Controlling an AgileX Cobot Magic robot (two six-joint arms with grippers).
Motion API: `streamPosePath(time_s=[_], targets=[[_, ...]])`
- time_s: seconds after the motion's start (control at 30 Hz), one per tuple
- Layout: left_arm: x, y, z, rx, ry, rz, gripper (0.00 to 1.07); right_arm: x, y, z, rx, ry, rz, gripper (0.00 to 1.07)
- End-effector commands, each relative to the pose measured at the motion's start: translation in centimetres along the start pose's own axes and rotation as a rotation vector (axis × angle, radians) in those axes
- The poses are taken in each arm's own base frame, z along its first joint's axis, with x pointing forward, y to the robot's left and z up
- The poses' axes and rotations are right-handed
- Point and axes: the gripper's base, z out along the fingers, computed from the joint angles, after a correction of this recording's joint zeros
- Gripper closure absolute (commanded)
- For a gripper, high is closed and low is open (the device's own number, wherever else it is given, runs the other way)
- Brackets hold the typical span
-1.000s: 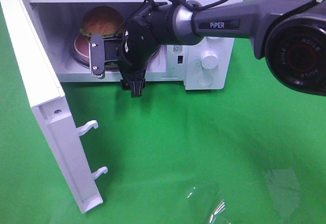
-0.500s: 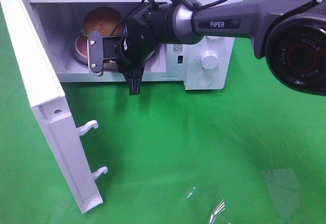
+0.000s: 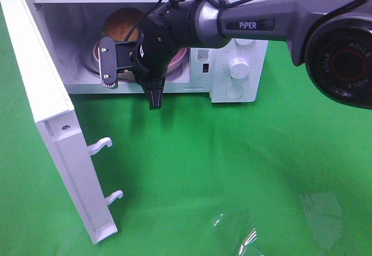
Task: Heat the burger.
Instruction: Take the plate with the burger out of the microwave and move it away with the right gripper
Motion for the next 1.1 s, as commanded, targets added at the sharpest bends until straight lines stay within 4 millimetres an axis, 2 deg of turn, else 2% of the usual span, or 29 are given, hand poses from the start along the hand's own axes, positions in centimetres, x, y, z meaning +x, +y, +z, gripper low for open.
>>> streamPosePath(time_s=[0.03, 0.3, 0.37, 0.57, 0.73, 0.87, 0.93, 1.1], targets=[[0.1, -0.1, -0.1, 0.003, -0.021, -0.003, 0.10, -0.3, 0.1, -1.1, -0.051, 0.025, -0.025, 1.07], [0.1, -0.1, -0.1, 0.003, -0.021, -0.003, 0.10, 0.1, 0.4, -2.4, -0.062, 0.029, -0.081, 1.07], [0.1, -0.1, -0.1, 0.003, -0.021, -0.003, 0.10, 0.3, 0.7, -3.3, -0.054, 0.014, -0.145, 1.07], [0.1, -0.1, -0.1, 0.003, -0.021, -0.003, 0.10, 0.4, 0.6, -5.3, 0.005, -0.028, -0.185, 1.07], [0.1, -0.1, -0.1, 0.003, -0.021, -0.003, 0.10, 0.8, 1.3, -6.7, 0.022, -0.047, -0.247, 1.07], [0.1, -0.1, -0.1, 0.003, -0.021, -0.003, 0.10, 0.8, 1.7, -7.4, 0.038, -0.087, -0.232, 1.07], [0.1, -0.1, -0.1, 0.003, -0.021, -0.003, 0.10, 1.0, 2.2, -8.5, 0.046, -0.114, -0.251, 1.07], [0.1, -0.1, -0.1, 0.003, -0.021, -0.003, 0.10, 1.3, 2.8, -9.0, 0.041, -0.114, -0.266, 1.07]])
